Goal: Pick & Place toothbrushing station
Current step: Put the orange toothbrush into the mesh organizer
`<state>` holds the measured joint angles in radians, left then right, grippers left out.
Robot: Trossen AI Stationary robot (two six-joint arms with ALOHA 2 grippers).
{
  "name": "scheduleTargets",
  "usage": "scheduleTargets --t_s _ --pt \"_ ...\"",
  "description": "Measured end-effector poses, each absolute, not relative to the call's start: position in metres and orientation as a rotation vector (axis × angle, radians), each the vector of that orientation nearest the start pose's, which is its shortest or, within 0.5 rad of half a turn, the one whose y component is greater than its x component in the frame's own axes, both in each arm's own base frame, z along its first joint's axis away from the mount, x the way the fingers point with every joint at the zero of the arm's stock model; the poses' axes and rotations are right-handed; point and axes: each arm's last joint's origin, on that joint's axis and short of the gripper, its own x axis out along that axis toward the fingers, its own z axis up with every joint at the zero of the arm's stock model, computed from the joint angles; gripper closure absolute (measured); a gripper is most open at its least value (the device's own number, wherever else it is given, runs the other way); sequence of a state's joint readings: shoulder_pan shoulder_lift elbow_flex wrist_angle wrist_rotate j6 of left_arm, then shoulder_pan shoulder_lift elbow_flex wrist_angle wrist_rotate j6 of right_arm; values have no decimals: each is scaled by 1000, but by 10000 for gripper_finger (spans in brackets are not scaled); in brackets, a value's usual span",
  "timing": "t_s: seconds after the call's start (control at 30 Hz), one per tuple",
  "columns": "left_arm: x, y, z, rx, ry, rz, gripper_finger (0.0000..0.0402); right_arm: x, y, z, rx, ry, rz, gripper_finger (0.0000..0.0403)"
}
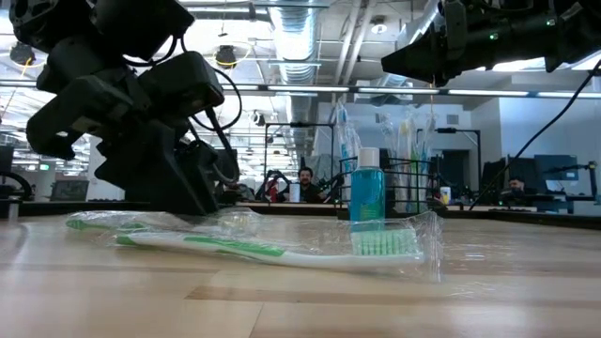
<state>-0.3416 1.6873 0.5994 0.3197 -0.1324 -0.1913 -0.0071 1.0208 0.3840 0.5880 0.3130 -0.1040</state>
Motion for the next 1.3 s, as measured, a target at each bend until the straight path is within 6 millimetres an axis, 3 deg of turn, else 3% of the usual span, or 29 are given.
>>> scheduleTargets --t_s 0.33,0.67,1.0,1.3 --pt "273 -93 103 5 782 -120 290 210 -10 226 -111 67 -318 290" --pt "275 -93 110 -2 730 -109 395 210 -10 226 -111 69 -317 290" --pt "279 -91 119 -7 640 -56 401 210 -10 226 -111 69 -317 290" --pt "283 -83 143 -35 508 1 401 210 -10 226 -111 70 -317 290"
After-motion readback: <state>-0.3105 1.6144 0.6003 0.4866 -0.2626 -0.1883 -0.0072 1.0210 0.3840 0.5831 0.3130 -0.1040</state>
